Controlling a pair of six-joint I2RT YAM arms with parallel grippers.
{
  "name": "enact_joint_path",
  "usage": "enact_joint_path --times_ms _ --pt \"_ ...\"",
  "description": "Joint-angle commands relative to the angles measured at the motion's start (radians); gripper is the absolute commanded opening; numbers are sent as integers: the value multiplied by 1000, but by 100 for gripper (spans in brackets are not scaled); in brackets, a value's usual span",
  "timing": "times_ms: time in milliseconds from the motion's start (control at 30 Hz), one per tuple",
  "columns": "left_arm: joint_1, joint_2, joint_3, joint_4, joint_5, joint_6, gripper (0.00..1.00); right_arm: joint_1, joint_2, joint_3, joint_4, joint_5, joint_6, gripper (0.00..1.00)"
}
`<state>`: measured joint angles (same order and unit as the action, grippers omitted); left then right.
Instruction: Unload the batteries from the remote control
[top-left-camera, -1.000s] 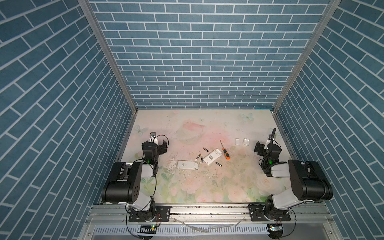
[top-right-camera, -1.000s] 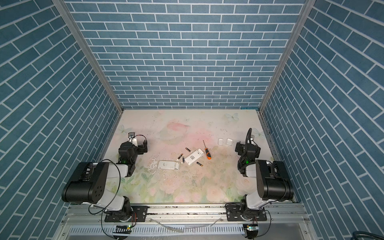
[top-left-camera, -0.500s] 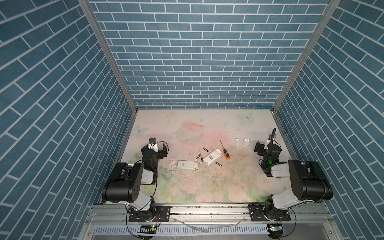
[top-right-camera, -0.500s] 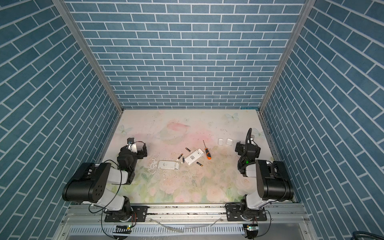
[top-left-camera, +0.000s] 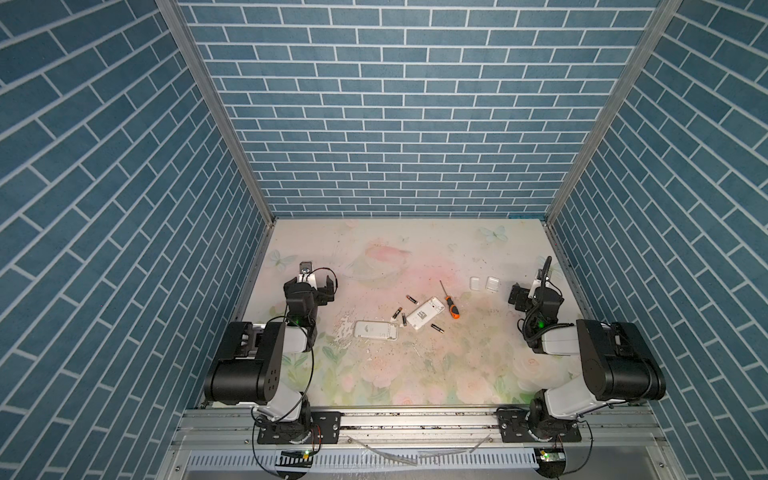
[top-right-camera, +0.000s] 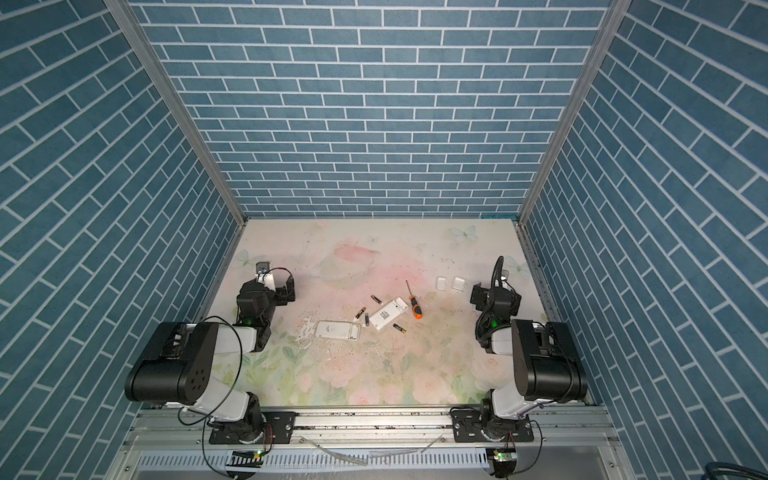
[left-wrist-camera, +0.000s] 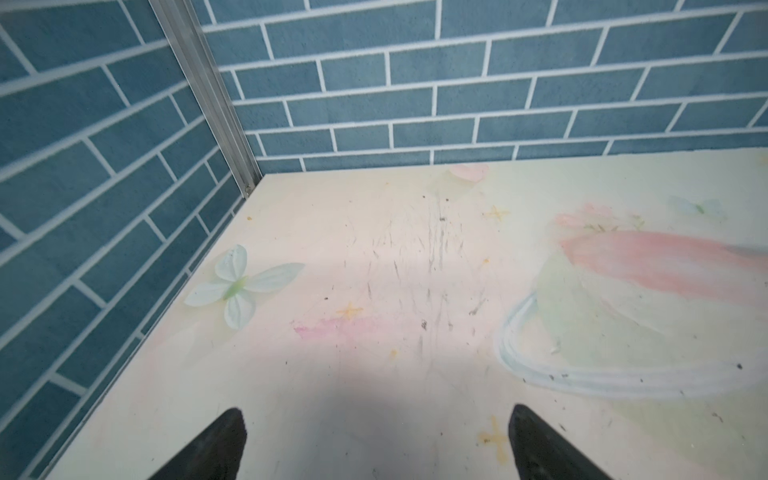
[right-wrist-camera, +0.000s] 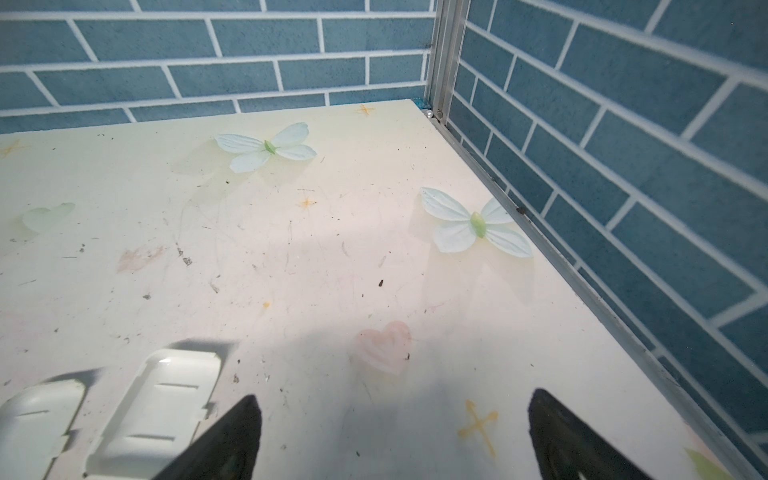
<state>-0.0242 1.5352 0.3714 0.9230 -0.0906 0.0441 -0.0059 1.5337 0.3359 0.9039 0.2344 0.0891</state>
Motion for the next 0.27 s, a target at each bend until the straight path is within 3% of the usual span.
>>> enact_joint_path --times_ms 0,233 --pt "4 -7 13 -56 34 20 100 -2 8 34 9 -8 -10 99" --pt "4 -3 14 -51 43 23 100 -3 8 35 10 -8 -9 99"
